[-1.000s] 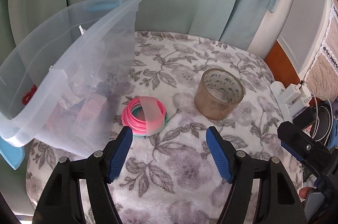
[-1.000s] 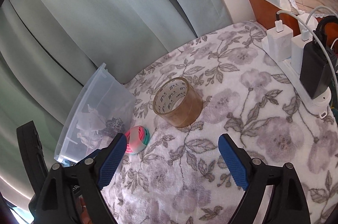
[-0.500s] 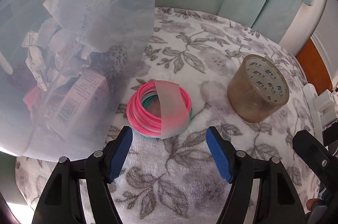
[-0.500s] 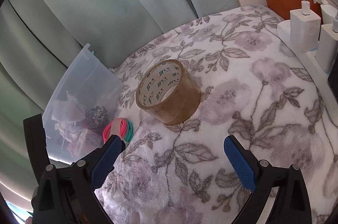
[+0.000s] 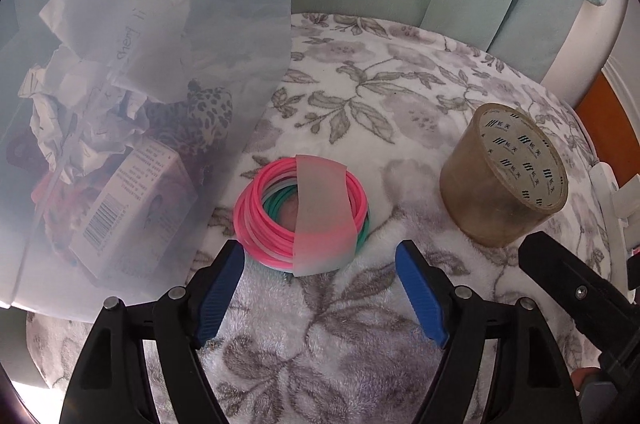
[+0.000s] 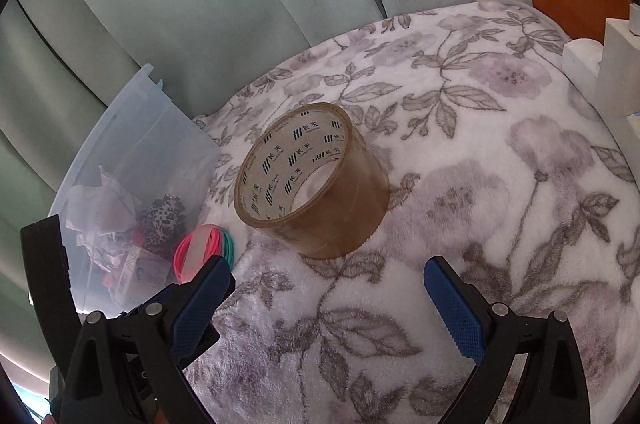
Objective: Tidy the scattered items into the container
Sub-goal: 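Lower left gripper over the hair ties while right approaches the tape roll, then grasp the pink hair ties with left while right grasps the tape roll rim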
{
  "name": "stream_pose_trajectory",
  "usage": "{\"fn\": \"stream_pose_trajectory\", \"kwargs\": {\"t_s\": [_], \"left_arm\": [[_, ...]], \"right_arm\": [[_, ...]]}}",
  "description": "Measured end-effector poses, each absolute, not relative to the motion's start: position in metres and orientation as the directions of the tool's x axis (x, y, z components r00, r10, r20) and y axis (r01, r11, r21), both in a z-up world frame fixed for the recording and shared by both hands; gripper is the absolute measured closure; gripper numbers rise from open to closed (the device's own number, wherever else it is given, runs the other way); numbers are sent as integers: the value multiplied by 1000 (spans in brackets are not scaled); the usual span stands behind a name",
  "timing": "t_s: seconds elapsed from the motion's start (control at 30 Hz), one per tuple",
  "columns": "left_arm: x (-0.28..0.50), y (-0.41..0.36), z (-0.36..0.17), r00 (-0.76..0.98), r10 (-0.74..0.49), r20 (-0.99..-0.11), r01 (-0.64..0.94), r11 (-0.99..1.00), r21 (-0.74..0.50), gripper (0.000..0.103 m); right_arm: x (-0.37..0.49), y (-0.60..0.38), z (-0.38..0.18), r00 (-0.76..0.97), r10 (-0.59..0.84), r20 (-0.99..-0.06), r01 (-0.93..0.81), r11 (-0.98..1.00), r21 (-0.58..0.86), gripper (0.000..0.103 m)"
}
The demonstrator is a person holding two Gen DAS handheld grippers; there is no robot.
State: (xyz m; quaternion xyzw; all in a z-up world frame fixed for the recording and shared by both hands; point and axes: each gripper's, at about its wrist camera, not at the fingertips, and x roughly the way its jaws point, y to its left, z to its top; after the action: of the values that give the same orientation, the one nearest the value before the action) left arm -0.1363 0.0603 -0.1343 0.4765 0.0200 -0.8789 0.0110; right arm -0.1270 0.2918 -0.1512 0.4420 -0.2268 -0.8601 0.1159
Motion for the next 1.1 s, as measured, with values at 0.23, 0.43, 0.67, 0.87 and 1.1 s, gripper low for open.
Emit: {"fn": "stream_pose_trajectory", "kwargs": {"t_s": [0.23,0.43,0.67,0.87,1.1], "left_arm": [[-142,62,-135,-560,2,-828,12,-1000,-11,25],[-150,62,-143,-530,-57,-846,82,-997,16,25],[-157,59,-147,-536,-81,-841,155,-988,-4,25],[-161,59,-151,-545,-100,-833,172,-985,5,25],[-162,58,-153,-564,-101,-819,180,-984,-2,25]], "right_arm": [[-132,291,-154,-584,-400,-706,3,-871,490,4],[-138,289,-154,-587,-393,-708,10,-878,479,4],[-148,287,-155,-593,-387,-706,24,-885,465,4],[-161,280,-156,-592,-390,-705,63,-895,443,4],[-175,269,-160,-588,-372,-718,98,-914,393,3]]}}
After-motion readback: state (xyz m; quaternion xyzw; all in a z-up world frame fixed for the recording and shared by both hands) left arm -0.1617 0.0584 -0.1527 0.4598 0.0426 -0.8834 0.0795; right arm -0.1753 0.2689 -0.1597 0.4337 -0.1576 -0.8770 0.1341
